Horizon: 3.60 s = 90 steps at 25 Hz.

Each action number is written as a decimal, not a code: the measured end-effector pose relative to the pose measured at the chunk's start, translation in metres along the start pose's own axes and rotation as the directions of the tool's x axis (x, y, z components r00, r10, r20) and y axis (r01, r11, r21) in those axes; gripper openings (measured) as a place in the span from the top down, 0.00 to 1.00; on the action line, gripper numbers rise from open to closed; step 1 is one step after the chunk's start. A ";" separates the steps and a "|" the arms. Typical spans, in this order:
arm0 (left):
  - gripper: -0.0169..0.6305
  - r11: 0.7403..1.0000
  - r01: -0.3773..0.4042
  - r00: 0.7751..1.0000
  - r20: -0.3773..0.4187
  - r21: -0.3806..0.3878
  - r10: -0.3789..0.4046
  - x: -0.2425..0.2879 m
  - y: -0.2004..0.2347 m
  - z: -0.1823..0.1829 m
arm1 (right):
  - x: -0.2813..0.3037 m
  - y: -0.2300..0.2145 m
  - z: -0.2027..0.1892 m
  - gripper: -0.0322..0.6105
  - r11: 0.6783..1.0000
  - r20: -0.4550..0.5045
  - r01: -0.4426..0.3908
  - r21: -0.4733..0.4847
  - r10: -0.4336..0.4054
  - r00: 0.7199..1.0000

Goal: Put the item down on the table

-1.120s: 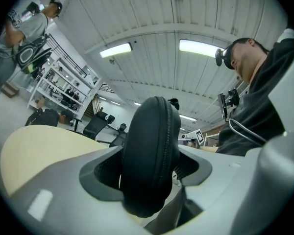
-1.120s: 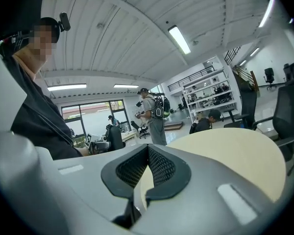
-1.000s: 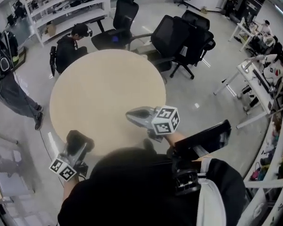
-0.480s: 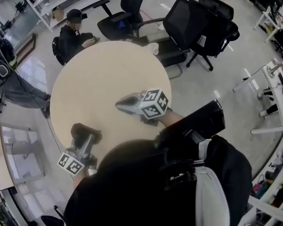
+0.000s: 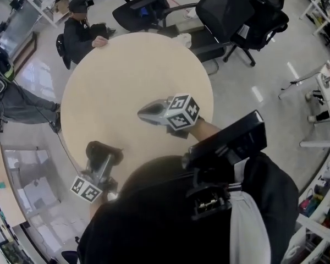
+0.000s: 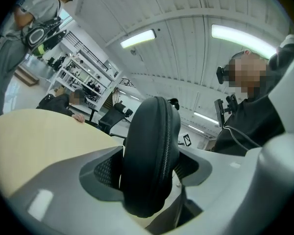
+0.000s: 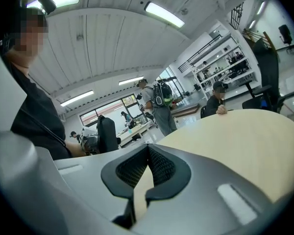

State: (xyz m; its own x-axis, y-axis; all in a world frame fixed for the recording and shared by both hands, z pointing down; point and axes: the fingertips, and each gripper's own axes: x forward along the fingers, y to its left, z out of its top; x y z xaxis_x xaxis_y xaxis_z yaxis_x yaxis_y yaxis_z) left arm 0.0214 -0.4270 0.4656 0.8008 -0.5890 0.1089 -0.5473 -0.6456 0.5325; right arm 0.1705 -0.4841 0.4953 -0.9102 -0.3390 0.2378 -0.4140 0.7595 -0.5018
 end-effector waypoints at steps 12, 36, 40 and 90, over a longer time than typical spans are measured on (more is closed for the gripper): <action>0.51 0.995 0.099 0.991 0.096 -0.010 -0.097 -0.018 0.081 0.016 | 0.037 0.008 -0.004 0.93 0.994 -0.028 0.112 -0.004 -0.112 0.993; 0.51 0.915 -0.196 0.970 -0.070 0.353 0.234 0.108 0.191 0.141 | 0.015 -0.101 0.034 0.93 0.998 0.061 0.052 -0.040 -0.049 0.997; 0.51 0.914 -0.197 0.960 -0.120 0.356 0.253 0.131 0.219 0.128 | 0.015 -0.126 0.038 0.93 0.996 0.067 0.078 -0.033 -0.076 0.995; 0.56 0.237 -0.003 0.559 -0.195 0.971 0.806 0.538 0.581 0.070 | 0.113 -0.373 0.101 0.93 0.969 0.220 0.016 -0.246 0.039 0.975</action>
State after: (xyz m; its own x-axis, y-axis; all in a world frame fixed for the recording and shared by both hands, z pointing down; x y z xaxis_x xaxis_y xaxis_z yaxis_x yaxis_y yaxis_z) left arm 0.1169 -1.1529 0.7746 0.0537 -0.7546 0.6540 -0.3685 -0.6237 -0.6894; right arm 0.2210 -0.8614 0.6252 -0.9059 -0.4225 0.0294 -0.4134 0.8671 -0.2780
